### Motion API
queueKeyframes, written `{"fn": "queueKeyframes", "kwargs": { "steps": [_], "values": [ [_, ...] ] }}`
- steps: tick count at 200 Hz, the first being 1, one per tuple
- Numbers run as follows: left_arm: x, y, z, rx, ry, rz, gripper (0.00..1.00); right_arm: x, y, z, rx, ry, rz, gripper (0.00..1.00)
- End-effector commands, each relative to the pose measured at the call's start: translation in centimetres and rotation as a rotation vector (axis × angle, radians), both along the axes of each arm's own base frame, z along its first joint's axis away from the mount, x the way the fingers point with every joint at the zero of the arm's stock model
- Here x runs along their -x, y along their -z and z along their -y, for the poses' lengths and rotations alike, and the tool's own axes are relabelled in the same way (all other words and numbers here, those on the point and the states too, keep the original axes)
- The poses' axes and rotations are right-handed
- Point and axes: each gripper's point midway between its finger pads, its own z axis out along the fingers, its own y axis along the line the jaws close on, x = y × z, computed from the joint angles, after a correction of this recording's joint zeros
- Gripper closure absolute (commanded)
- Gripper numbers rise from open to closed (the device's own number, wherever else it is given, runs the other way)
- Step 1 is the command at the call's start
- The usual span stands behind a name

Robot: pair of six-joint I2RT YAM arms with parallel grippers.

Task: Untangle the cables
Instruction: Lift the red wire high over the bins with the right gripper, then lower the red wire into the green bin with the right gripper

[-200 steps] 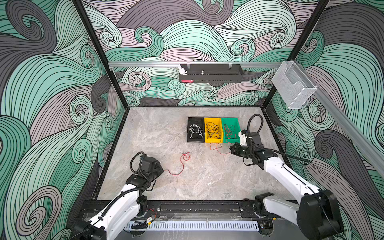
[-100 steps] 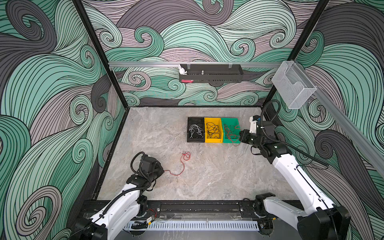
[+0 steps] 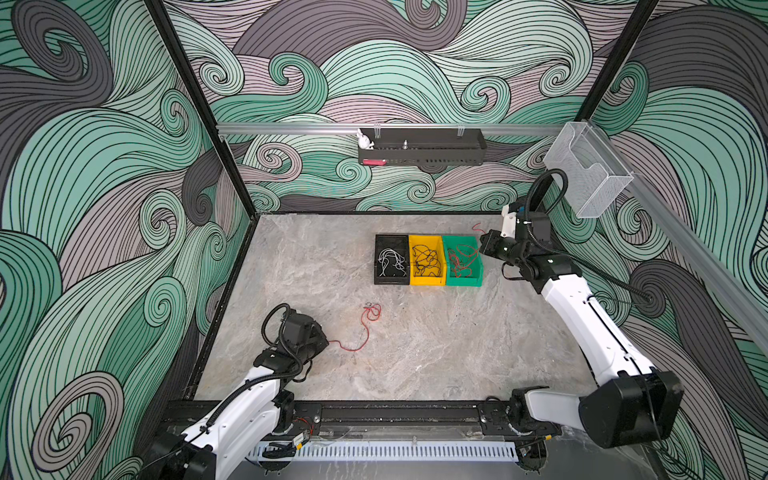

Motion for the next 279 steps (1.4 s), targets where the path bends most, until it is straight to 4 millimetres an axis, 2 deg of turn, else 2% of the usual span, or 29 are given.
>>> {"fn": "queueKeyframes", "kwargs": {
  "steps": [1, 13, 27, 55, 95, 128, 162, 201, 236, 279],
  "values": [
    [-0.1, 0.1, -0.3, -0.017, 0.003, 0.006, 1.0, -1.4, -0.6, 0.1, -0.006, -0.006, 0.021, 0.91],
    [-0.1, 0.0, -0.3, -0.018, 0.002, 0.01, 1.0, -1.9, -0.2, 0.3, -0.01, -0.001, 0.012, 0.91],
    [-0.2, 0.0, -0.3, -0.021, 0.001, 0.012, 1.0, -3.1, -0.8, 0.4, -0.024, 0.003, 0.044, 0.91],
    [-0.3, 0.1, -0.4, -0.027, 0.0, 0.011, 1.0, -4.6, 0.1, 0.4, -0.028, 0.001, 0.042, 0.91],
    [-0.5, 0.3, -0.3, -0.031, 0.004, 0.005, 1.0, -6.2, 3.6, -0.9, -0.073, -0.044, -0.026, 0.91],
    [-0.4, 0.6, -0.3, -0.032, 0.005, -0.007, 1.0, -6.6, 7.0, -1.6, -0.102, -0.055, -0.096, 0.91],
    [-0.4, 0.7, -0.3, -0.033, 0.002, -0.006, 1.0, -6.8, 8.7, -2.1, -0.141, -0.06, -0.124, 0.92],
    [-0.3, 0.7, -0.3, -0.029, 0.003, -0.008, 1.0, -7.5, 11.0, 0.1, -0.081, 0.045, -0.161, 0.92],
    [-0.3, 0.7, -0.4, -0.028, -0.002, -0.002, 1.0, -7.4, 13.7, 2.3, 0.076, 0.13, -0.222, 0.92],
    [-0.2, 1.0, -0.4, -0.031, -0.005, -0.011, 1.0, -7.2, 15.0, 3.5, 0.233, 0.188, -0.231, 0.92]
  ]
}}
